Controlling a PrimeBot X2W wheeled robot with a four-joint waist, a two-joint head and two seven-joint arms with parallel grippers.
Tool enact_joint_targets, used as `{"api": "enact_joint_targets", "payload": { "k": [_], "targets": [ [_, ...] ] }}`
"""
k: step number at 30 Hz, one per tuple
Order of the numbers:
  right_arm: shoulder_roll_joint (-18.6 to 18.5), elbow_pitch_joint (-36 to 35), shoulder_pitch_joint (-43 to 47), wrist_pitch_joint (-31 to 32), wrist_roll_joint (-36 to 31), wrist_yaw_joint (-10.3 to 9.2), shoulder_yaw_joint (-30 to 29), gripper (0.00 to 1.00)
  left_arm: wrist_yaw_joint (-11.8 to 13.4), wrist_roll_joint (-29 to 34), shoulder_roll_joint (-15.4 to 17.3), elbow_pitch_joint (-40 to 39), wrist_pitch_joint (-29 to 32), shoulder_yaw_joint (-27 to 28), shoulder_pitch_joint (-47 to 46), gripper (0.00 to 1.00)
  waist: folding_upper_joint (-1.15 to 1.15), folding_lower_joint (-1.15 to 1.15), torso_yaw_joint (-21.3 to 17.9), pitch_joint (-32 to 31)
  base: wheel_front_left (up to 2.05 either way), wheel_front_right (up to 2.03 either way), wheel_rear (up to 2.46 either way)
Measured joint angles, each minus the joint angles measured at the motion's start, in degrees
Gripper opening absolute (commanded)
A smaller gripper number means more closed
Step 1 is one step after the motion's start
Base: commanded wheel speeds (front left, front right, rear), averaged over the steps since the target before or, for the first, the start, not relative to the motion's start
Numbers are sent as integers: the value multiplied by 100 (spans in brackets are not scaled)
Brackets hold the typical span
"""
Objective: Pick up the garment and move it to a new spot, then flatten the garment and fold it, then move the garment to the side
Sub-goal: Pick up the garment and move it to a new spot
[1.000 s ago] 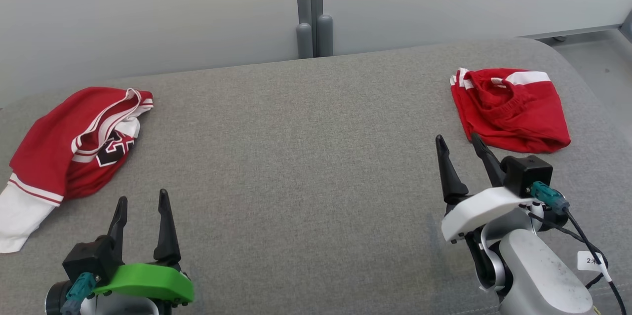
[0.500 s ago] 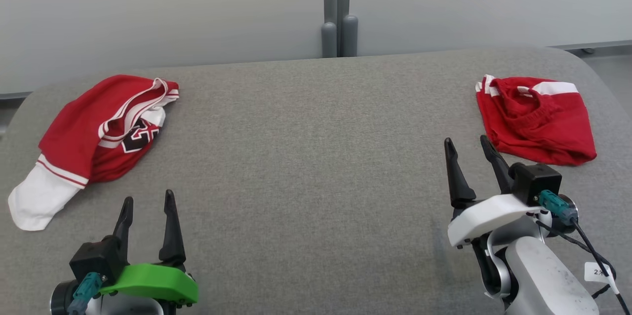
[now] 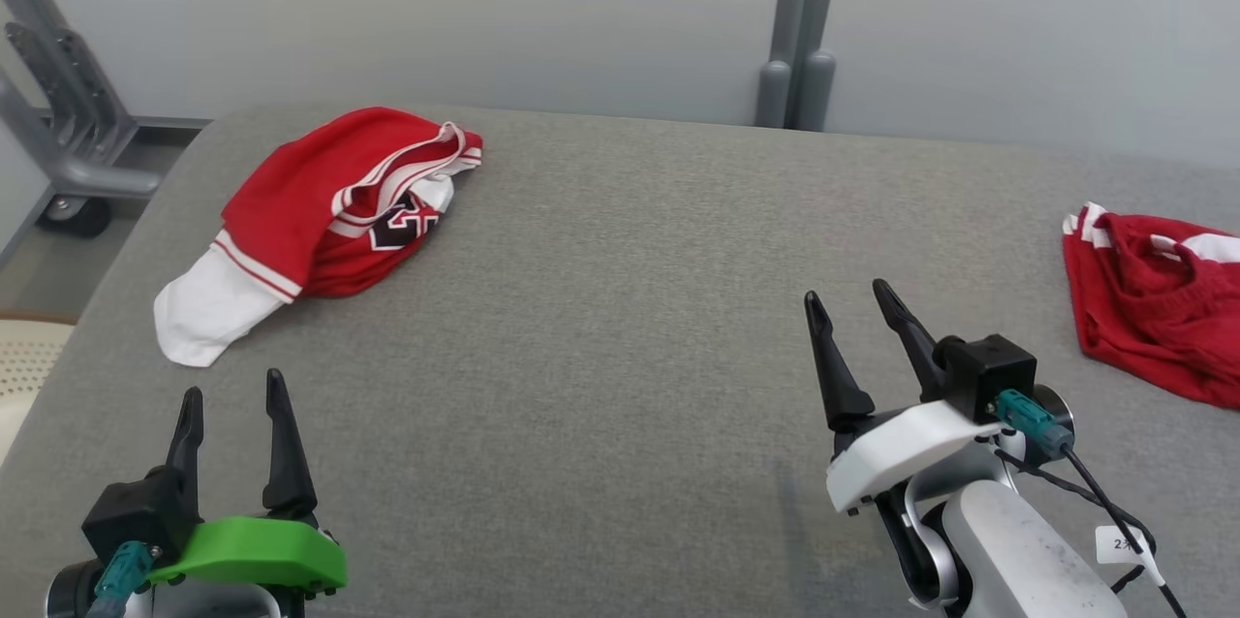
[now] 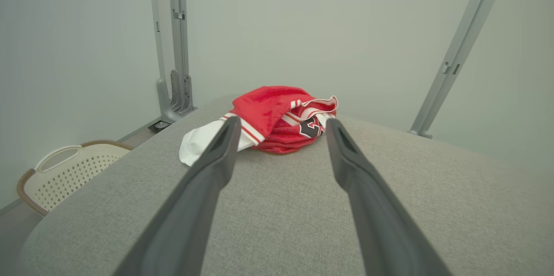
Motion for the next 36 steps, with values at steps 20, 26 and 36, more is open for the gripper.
{"api": "enact_joint_targets", "payload": {
  "k": [20,26,36],
  "targets": [
    [99,-45,128,41,-9,-21,-101,100,0,174,4,-121,152,-326,10,100,0,0,1232,-105,0,0,0],
    [64,-120,128,87,-77,-22,-203,100,0,174,1,-147,260,-375,-23,100,0,0,1207,39,0,0,0],
    [-200,-366,-77,294,-327,-24,-381,100,-53,131,9,146,809,-488,-1325,100,0,0,1127,484,0,0,0]
  ]
}}
